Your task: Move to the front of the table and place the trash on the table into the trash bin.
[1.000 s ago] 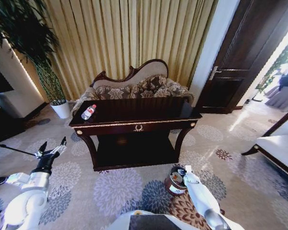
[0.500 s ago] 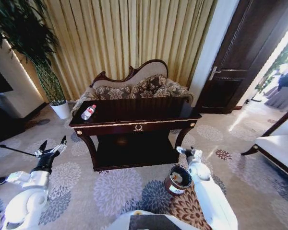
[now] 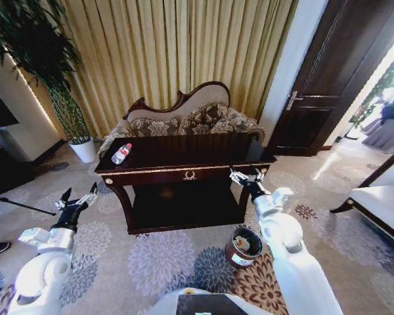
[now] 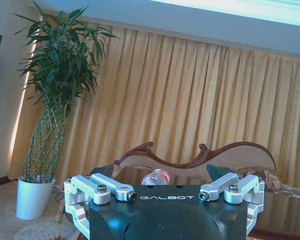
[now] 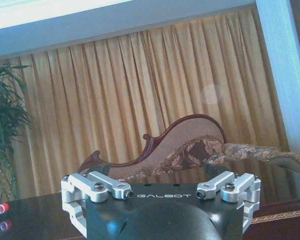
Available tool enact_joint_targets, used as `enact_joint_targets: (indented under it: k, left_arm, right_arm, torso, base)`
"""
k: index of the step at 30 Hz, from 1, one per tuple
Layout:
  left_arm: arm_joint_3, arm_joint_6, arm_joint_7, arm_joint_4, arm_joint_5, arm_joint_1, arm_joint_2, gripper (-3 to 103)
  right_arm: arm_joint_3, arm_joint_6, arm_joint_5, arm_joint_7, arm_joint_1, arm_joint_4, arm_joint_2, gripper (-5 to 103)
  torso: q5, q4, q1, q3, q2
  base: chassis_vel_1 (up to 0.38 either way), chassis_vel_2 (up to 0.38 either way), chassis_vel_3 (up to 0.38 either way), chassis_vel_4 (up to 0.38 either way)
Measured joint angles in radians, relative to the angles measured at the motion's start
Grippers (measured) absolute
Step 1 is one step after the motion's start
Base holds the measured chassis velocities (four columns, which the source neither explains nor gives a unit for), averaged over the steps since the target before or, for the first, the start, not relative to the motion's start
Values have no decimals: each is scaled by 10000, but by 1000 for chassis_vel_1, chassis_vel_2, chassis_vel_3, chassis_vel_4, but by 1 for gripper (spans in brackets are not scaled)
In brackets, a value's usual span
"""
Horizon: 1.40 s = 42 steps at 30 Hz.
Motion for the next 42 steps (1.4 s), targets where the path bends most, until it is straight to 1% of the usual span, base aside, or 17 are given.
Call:
enact_joint_targets:
  k: [2,3,5,6,9,11,13,16,17,21,25,30,35,42]
  left_arm:
    - [-21,234,-138,-157,3,-19,25,100]
    - [-21,234,-138,-157,3,-19,25,100]
    - [-113,650,-345,-400,34,-37,77,100]
    - [-113,650,-345,-400,34,-37,77,100]
    - [-306,1033,-590,-691,40,-6,159,100]
    - [-331,1096,-629,-728,38,10,176,100]
    - [-366,1325,-796,-786,34,17,218,100]
    - [-367,1386,-833,-791,32,9,236,100]
    - [-368,1442,-843,-815,31,6,248,100]
    - [-359,1474,-846,-854,30,5,256,100]
    - [-313,1476,-847,-856,35,-21,253,100]
    - [-245,1465,-816,-854,72,-34,201,100]
    - [-225,1440,-799,-818,93,-21,147,100]
    - [-255,1413,-790,-796,96,21,108,100]
  right_arm:
    - [3,16,-17,-1,5,-19,-4,100]
    - [3,16,-17,-1,5,-19,-4,100]
    - [-70,32,-136,-2,-12,-92,65,100]
    - [-70,32,-136,-2,-12,-92,65,100]
    - [-138,49,-202,-2,-22,-146,154,100]
    - [-147,51,-213,-2,-21,-167,158,100]
    - [-153,89,-279,-3,-16,-243,170,100]
    - [-148,140,-340,-3,-19,-264,169,100]
    - [-142,184,-385,-3,-32,-268,152,100]
    - [-155,194,-409,-3,-46,-212,137,100]
    - [-210,194,-461,-3,-64,-179,145,100]
    - [-240,255,-786,-3,-192,-218,169,100]
    - [-252,259,-821,-3,-252,-177,169,100]
    - [-261,258,-831,-3,-296,-93,162,100]
  torso:
    - [1,1,0,0,1]
    - [1,1,0,0,1]
    - [0,1,0,0,0]
    - [0,1,0,0,0]
    - [2,1,0,0,0]
    - [1,1,0,0,0]
    - [1,2,0,0,1]
    - [0,2,0,-1,1]
    - [0,-1,-1,0,1]
    - [0,2,0,0,1]
    - [0,3,0,0,1]
    - [0,1,0,0,0]
    - [0,-1,2,1,0]
    - [-1,3,2,1,0]
  base:
    - [0,0,0,0]
    - [0,0,0,0]
    - [0,0,0,0]
    - [0,0,0,0]
    - [0,0,0,0]
    - [0,0,0,0]
    - [0,0,0,0]
    - [0,0,0,0]
    - [-42,42,32,-52]
    - [-44,51,47,-58]
    - [-75,78,75,-72]
    - [-125,118,129,-113]
    - [-142,147,146,-150]
    - [-120,136,126,-137]
